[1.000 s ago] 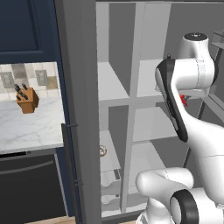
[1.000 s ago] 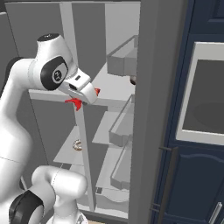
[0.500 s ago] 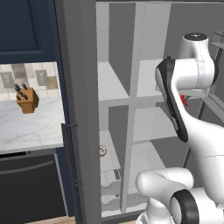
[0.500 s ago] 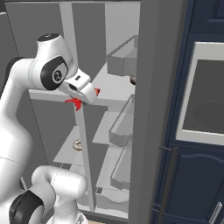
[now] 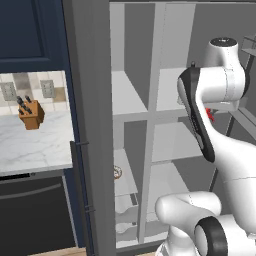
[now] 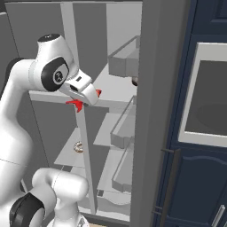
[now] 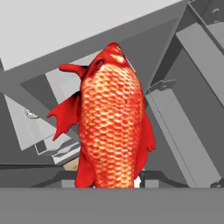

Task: There's a fish in the fridge that needs to be moved to the freezer for freezing. Pick up the fish from the fridge, place it on any shelf in the freezer, and close the fridge and freezer doors when done.

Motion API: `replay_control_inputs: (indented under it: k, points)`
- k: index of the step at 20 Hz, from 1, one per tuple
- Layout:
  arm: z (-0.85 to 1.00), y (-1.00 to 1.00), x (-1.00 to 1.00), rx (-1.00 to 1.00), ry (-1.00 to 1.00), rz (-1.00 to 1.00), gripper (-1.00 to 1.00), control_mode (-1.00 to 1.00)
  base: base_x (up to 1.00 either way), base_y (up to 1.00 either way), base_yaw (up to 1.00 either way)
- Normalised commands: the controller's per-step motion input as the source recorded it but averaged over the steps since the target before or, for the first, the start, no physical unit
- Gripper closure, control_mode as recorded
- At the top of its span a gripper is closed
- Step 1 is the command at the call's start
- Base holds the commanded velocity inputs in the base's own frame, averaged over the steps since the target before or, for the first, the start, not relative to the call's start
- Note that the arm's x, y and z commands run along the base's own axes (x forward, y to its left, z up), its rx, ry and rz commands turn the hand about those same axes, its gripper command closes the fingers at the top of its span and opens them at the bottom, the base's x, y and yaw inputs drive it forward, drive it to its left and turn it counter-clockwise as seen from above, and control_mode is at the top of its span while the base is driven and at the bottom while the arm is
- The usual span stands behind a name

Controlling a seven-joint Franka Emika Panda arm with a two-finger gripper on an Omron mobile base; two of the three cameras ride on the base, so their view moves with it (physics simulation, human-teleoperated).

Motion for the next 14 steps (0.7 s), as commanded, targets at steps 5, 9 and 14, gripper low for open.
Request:
replay_control_inputs:
  k: [5,9,14]
  points:
    - [0.0,0.0,0.0,0.0,0.0,0.0,1.0,-1.0,0.0,0.0,0.0]
    - [0.0,0.0,0.0,0.0,0.0,0.0,1.0,-1.0,0.0,0.0,0.0]
    - [0.0,0.0,0.0,0.0,0.0,0.0,1.0,-1.0,0.0,0.0,0.0]
